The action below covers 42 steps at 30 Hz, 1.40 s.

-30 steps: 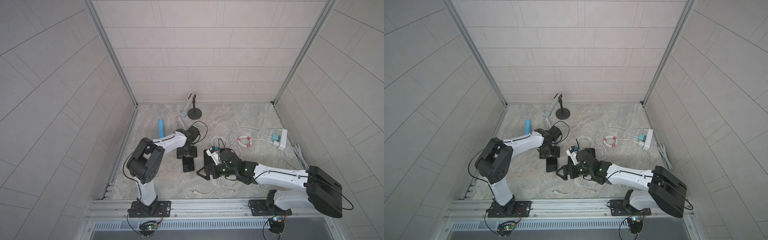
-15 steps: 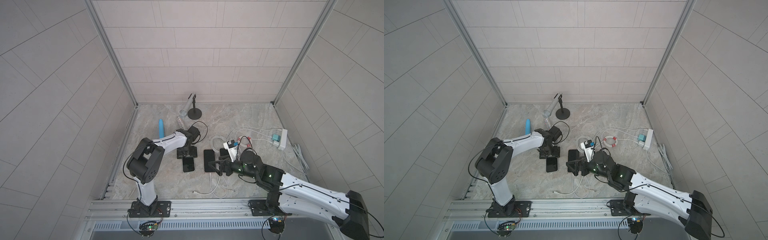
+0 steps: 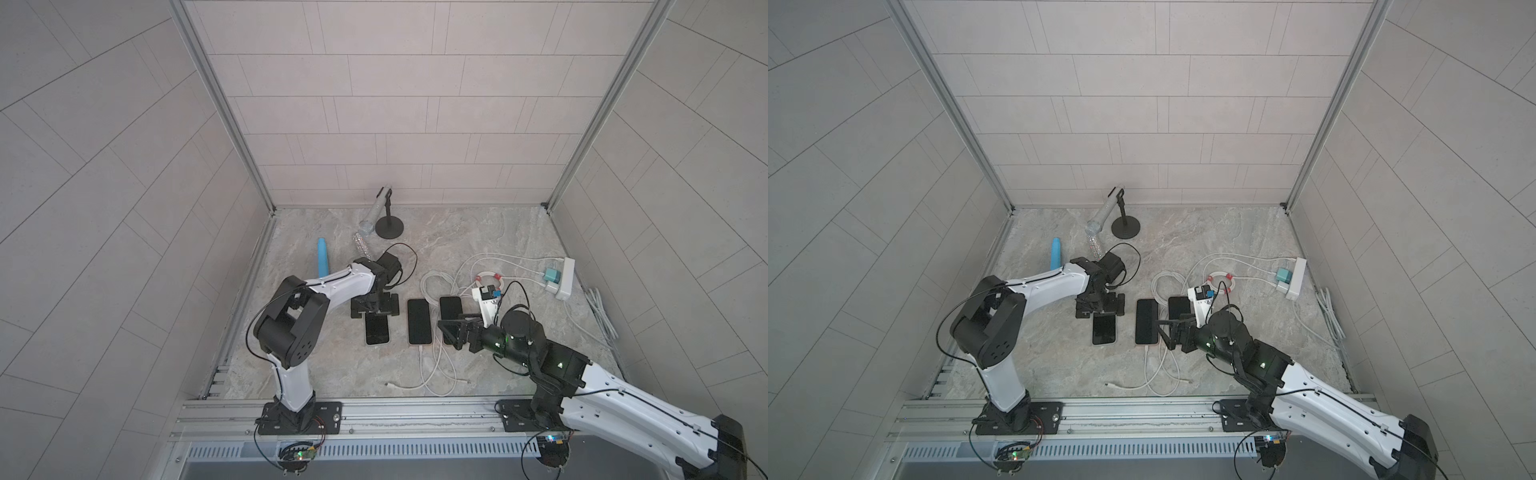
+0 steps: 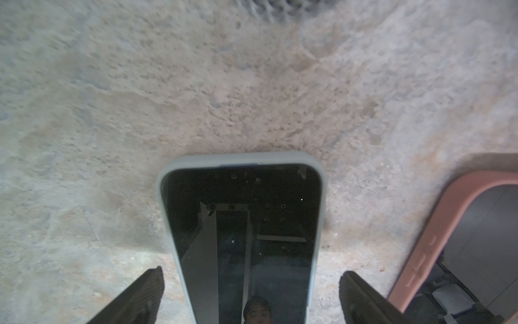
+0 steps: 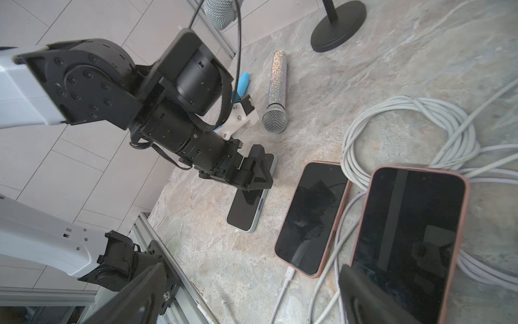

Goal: Unplug the charging cable from the phone
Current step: Place the phone at the center of the board, then pick up the phone at the center of the board.

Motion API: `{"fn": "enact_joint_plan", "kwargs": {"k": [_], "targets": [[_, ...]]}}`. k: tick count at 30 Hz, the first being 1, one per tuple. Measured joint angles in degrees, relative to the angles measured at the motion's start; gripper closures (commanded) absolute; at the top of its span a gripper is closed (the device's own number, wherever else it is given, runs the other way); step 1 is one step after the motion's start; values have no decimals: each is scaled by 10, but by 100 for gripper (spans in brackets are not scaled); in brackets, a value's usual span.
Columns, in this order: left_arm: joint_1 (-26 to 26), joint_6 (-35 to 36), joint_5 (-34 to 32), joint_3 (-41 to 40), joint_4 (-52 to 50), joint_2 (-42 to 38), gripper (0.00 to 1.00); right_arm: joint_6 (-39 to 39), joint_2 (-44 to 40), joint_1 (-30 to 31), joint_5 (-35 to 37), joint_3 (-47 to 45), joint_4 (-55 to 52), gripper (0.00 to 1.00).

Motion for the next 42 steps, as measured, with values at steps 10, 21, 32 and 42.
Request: {"fn": "enact_joint_plan", "kwargs": {"k": [10,21,32,42], "targets": [[-23,0,6,27,-21,-35,0,1,10,-24,-7,0,-23,0],[-91,-3,18,96,-50,-43,0,2,18,-40,-14,0,-31,0],[-140,-12,20,166,-67,10,0,2,19,-45,-22,0,-31,0],[-151,-25,20,187,-72,90,2,6,13,-47,-22,-9,-32,0]]}}
